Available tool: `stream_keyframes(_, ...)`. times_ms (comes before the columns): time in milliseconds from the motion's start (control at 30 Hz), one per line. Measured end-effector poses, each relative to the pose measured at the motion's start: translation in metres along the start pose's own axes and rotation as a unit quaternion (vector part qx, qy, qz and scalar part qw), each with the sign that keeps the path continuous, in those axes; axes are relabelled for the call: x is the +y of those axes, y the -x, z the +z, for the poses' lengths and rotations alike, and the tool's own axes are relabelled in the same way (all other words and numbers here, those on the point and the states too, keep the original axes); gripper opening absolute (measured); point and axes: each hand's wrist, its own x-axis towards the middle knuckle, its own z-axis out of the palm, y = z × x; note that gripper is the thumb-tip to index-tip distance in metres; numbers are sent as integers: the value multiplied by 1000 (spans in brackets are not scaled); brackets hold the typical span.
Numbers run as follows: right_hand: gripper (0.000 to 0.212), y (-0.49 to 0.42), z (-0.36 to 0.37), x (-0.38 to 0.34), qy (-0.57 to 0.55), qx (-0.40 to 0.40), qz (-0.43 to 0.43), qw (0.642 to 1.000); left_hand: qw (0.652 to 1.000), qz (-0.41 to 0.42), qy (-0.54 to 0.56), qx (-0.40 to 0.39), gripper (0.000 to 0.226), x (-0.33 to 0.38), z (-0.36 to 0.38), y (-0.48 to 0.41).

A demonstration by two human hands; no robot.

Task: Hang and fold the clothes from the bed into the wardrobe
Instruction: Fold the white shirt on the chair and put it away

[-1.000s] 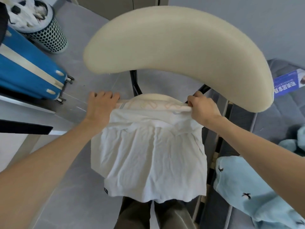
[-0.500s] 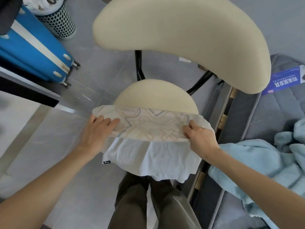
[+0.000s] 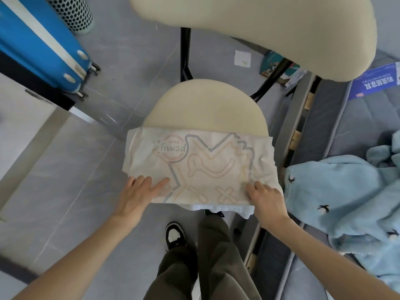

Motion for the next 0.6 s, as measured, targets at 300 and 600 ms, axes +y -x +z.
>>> stream_keyframes(300, 26, 7, 31, -29, -375, -82, 176, 907, 982, -84, 166, -43, 49, 6, 27, -6)
stream_keyframes(600, 77, -9, 31, -86, -853, -103, 413, 302, 983, -9, 148, -108, 48, 36, 15, -148)
